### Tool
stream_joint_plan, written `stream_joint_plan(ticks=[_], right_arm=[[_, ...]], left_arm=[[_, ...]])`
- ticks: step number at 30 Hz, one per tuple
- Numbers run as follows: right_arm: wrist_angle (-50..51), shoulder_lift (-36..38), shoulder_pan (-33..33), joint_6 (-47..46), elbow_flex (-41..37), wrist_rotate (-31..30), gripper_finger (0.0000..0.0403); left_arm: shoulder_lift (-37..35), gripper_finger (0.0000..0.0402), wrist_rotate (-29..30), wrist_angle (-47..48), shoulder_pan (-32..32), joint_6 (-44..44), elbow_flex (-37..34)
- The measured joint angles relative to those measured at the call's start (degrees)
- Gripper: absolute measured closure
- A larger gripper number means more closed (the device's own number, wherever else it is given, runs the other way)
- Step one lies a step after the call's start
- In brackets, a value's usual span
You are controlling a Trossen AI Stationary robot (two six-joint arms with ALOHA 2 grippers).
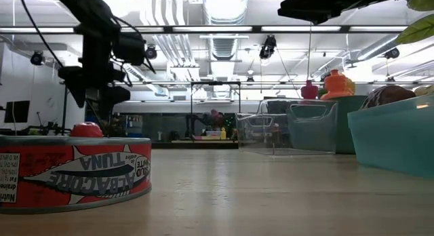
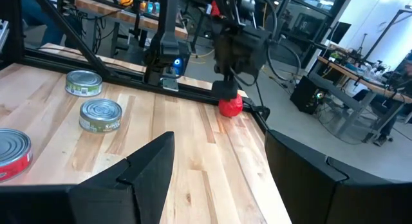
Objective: Pick & Place Food Item
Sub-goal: Put the red apple into the green transparent bin
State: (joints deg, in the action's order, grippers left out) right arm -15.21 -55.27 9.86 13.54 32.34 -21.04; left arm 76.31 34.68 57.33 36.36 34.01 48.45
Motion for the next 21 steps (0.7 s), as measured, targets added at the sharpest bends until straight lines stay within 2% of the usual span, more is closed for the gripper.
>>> stream_joint_plan(ticks=[21], right_arm=[[0.0,0.0,0.0,0.0,0.0,0.0,0.0164]], left_arm=[[8.0,0.0011,0.6,-9.1,7.2,-7.2,0.0]])
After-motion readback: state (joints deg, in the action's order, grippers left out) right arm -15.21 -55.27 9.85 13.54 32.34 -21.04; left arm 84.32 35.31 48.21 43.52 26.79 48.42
